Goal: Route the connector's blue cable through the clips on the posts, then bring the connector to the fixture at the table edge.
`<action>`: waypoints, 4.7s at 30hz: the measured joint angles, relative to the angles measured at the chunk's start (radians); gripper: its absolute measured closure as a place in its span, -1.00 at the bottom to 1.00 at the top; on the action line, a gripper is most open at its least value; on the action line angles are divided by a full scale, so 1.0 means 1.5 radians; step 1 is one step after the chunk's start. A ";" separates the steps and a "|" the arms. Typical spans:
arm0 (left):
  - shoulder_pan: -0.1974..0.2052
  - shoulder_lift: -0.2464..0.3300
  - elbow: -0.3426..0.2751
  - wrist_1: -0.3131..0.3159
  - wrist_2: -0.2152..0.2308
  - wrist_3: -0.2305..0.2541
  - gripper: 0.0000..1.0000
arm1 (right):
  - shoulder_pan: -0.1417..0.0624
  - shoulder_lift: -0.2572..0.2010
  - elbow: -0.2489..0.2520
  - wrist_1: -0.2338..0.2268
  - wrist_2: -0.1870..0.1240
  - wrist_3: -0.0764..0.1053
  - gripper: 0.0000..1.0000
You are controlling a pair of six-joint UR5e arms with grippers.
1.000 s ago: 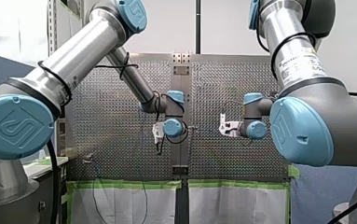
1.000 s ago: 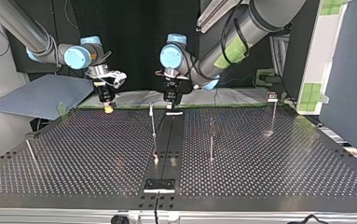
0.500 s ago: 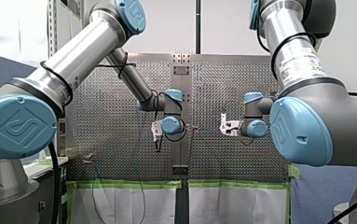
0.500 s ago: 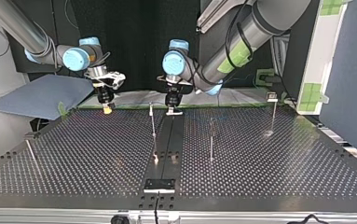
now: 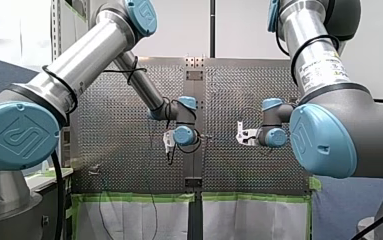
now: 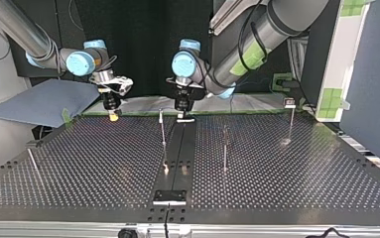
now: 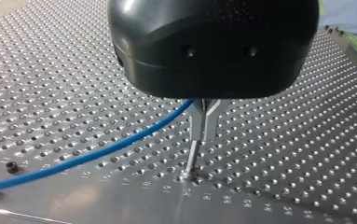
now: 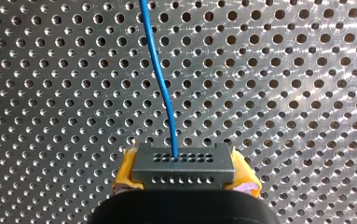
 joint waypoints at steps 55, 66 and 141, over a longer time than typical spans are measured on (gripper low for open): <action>0.055 -0.064 0.125 -0.077 0.031 -0.007 0.55 | -0.025 0.000 -0.013 0.009 0.023 -0.003 1.00; 0.042 -0.063 0.125 -0.126 0.014 0.050 -0.40 | -0.026 0.000 -0.013 0.009 0.024 -0.003 1.00; -0.041 0.030 0.029 -0.173 0.085 0.115 -1.00 | -0.024 0.000 -0.013 0.026 0.023 0.000 1.00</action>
